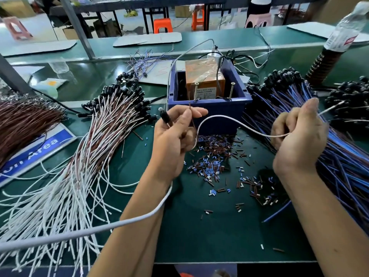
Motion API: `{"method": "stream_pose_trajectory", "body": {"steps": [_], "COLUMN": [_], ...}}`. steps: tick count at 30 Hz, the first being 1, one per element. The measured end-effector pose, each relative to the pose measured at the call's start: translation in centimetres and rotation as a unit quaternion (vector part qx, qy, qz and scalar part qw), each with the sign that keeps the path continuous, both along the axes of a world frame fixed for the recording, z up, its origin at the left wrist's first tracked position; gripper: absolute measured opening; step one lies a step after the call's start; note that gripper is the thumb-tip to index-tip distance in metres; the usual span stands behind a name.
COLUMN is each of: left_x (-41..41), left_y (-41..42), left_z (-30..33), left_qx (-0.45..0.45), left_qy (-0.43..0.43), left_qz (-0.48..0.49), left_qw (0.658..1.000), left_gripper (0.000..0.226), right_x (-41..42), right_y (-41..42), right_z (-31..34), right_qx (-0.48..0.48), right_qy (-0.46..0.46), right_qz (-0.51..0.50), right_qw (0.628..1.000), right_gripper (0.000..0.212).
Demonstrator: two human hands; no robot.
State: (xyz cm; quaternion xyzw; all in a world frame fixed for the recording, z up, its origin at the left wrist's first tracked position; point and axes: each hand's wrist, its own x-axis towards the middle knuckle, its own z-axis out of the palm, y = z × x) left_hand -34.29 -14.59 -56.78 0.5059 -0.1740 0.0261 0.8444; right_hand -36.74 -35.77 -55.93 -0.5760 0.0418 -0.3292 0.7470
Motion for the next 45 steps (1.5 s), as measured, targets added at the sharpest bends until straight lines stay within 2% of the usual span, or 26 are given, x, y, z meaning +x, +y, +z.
{"method": "stream_pose_trajectory", "body": {"steps": [3,6,9,12,16,21,24,27,30,32,35,37,41,45], "left_x": [-0.3,-0.6,-0.7,-0.8,-1.3,-1.2,-1.0,-1.0,-1.0,-0.9,-0.3,0.0,-0.2,-0.3], "left_y": [0.2,-0.5,-1.5,-2.0,-2.3,-2.6,-2.5,-2.4,-2.5,-2.4,-1.6,-1.2,-1.5,-1.5], "left_z": [0.4,0.3,-0.1,-0.4,-0.2,-0.5,-0.6,-0.5,-0.6,-0.7,-0.6,-0.6,-0.9,-0.8], "left_qx": [0.001,0.047,0.078,0.107,0.097,0.14,0.156,0.157,0.138,0.089,0.04,0.035,0.058,0.06], "left_qy": [0.017,0.017,0.032,0.041,0.01,-0.011,-0.025,-0.061,-0.049,0.001,0.05,0.079,0.123,0.148], "left_qz": [-0.06,-0.094,-0.103,-0.077,-0.075,-0.072,-0.06,-0.073,-0.064,-0.059,-0.063,-0.105,-0.211,-0.217], "left_qw": [0.998,0.994,0.991,0.99,0.992,0.987,0.986,0.983,0.987,0.994,0.996,0.991,0.968,0.963], "left_gripper": [0.025,0.021,0.019,0.017,0.018,0.017,0.016,0.015,0.015,0.017,0.02,0.021,0.02,0.02], "right_x": [0.1,-0.3,-0.8,-0.8,-0.9,-0.9,-0.9,-0.8,-0.6,-0.9,-1.2,-1.0,-0.6,-0.5], "right_y": [-0.3,1.3,3.3,3.9,3.6,3.7,3.5,3.5,3.5,3.5,3.5,3.3,3.3,3.3], "right_z": [-0.1,-0.4,-0.9,-1.2,-1.1,-1.6,-1.8,-1.9,-2.1,-1.9,-1.4,-1.4,-1.5,-1.7], "right_qx": [-0.046,-0.116,-0.138,-0.157,-0.25,-0.33,-0.35,-0.358,-0.379,-0.37,-0.285,-0.221,-0.14,-0.118], "right_qy": [0.043,0.109,0.127,0.143,0.152,0.163,0.144,0.135,0.118,0.069,0.017,0.013,0.029,0.036], "right_qz": [0.095,0.232,0.291,0.291,0.255,0.216,0.184,0.209,0.194,0.18,0.164,0.179,0.234,0.23], "right_qw": [0.993,0.96,0.938,0.933,0.921,0.905,0.907,0.9,0.897,0.909,0.944,0.959,0.962,0.965], "right_gripper": [0.06,0.061,0.063,0.063,0.065,0.059,0.052,0.034,0.036,0.031,0.027,0.026,0.022,0.011]}}
